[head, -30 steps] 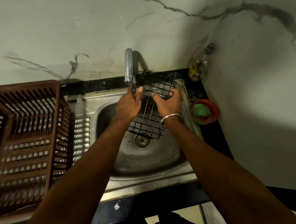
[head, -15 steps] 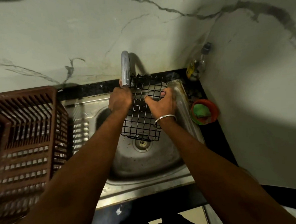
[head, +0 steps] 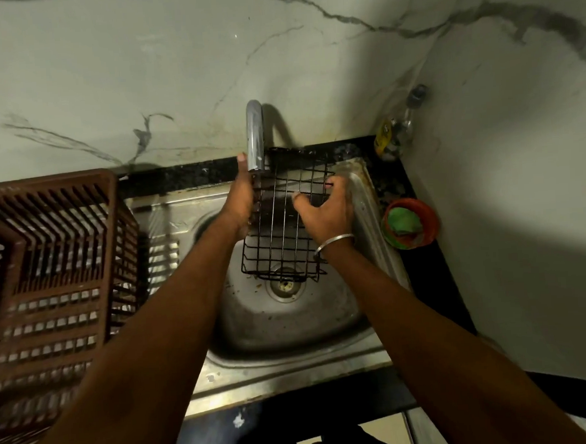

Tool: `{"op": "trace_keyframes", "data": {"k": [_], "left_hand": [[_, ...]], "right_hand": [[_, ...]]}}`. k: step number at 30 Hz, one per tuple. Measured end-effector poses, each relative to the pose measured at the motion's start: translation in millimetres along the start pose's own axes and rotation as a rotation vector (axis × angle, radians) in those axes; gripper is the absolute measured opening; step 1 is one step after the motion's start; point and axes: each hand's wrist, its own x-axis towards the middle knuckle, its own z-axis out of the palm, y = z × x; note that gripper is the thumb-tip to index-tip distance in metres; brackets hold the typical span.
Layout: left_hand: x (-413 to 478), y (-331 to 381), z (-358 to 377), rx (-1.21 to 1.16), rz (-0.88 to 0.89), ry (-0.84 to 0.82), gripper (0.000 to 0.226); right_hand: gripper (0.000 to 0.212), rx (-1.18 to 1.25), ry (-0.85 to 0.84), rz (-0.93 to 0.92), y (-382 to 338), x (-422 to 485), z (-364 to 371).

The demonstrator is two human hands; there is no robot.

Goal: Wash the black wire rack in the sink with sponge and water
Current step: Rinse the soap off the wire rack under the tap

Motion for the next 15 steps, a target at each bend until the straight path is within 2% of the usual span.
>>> {"op": "trace_keyframes", "data": {"k": [2, 4, 7, 10, 12, 15], "left_hand": [[-7, 1, -3, -0.087, 0.012, 0.002, 0.087], [-5, -6, 0, -0.178, -0.011, 0.026, 0.084], [-1, -20, 5, -0.171, -0.003, 0.13, 0.081], [-2, -23, 7, -0.198, 0.022, 0.142, 0.067], [-5, -18, 8, -0.194, 0.064, 0.118, 0.055], [-4, -13, 4, -0.244, 0.143, 0.113, 0.023]], "right_hand": [[0.063, 0.005, 0.037, -0.112, 4, -6, 0], [0.06, 0.052, 0.077, -0.158, 7, -9, 1], [0.065, 0.169, 0.064, 0.001, 4, -10, 1], [0.062, 0.203, 0.017, 0.151, 4, -7, 0], [0.057, 0.229, -0.007, 0.138, 8, -7, -2], [0.044, 0.259, 0.0, 0.106, 11, -9, -8]]}}
